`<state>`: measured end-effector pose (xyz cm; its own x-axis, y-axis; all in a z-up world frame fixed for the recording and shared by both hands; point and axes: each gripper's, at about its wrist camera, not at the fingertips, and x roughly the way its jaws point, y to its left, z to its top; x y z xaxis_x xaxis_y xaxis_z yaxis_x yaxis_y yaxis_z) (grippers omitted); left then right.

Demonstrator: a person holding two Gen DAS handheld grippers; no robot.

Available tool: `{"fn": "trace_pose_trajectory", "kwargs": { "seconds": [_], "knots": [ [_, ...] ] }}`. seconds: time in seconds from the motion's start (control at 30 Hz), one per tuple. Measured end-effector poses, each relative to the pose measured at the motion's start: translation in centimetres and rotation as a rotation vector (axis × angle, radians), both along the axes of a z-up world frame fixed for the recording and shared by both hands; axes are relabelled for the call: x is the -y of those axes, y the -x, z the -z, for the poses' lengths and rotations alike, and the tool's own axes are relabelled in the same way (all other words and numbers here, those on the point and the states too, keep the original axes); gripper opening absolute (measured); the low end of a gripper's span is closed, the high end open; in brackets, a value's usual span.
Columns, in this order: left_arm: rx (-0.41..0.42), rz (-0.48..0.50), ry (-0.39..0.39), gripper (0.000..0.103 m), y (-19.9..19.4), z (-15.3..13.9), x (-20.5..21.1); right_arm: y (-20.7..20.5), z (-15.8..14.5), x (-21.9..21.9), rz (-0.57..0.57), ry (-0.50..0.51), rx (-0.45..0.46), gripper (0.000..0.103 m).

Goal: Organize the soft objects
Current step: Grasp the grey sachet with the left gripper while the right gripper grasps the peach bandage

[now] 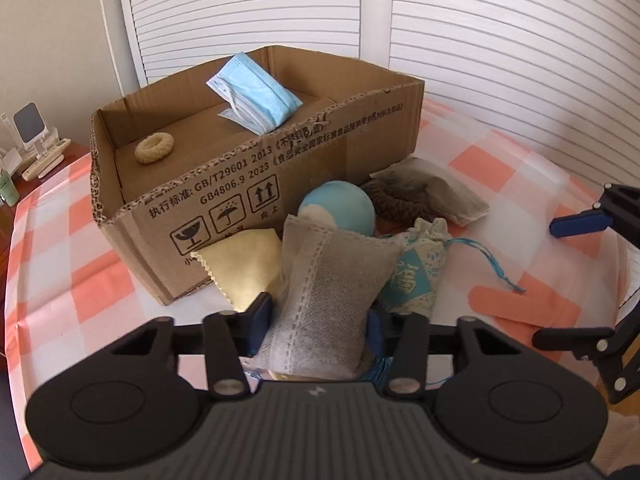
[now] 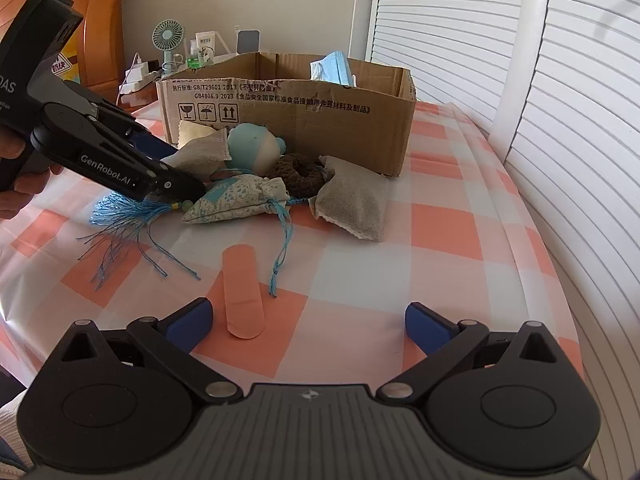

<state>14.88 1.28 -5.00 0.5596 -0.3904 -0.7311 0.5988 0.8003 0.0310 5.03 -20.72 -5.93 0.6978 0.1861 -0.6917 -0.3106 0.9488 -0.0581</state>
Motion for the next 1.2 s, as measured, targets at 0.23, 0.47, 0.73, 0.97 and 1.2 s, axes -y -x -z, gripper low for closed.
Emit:
{"fn": "trace_pose_trajectory", "kwargs": {
  "seconds": [0.23, 0.47, 0.73, 0.97, 1.2],
  "knots": [
    [0.014, -0.039, -0.010, 0.033, 1.8, -1.3, -0.8, 0.1, 0.0, 0.0, -0.002, 0.001, 0.002, 0.103],
    [-0.003, -0.136, -0.014, 0.033, 5.0, -3.2, -2.6, 0.2, 0.0, -0.2, -0.007, 0.006, 0.002, 0.103],
    [0.015, -0.233, 0.012, 0.062, 7.5, -2.5, -4.5, 0.6, -0.9, -1.2, -0.066, 0.003, 0.004, 0.074],
    [0.027, -0.242, 0.031, 0.071, 7.8, -2.0, -4.9, 0.3, -1.4, -2.7, -0.162, -0.017, 0.012, 0.052],
    [-0.002, -0.199, 0.024, 0.071, 7.4, -1.0, -4.8, -0.9, -0.9, -3.1, -0.176, -0.026, -0.014, 0.038]
  ]
}}
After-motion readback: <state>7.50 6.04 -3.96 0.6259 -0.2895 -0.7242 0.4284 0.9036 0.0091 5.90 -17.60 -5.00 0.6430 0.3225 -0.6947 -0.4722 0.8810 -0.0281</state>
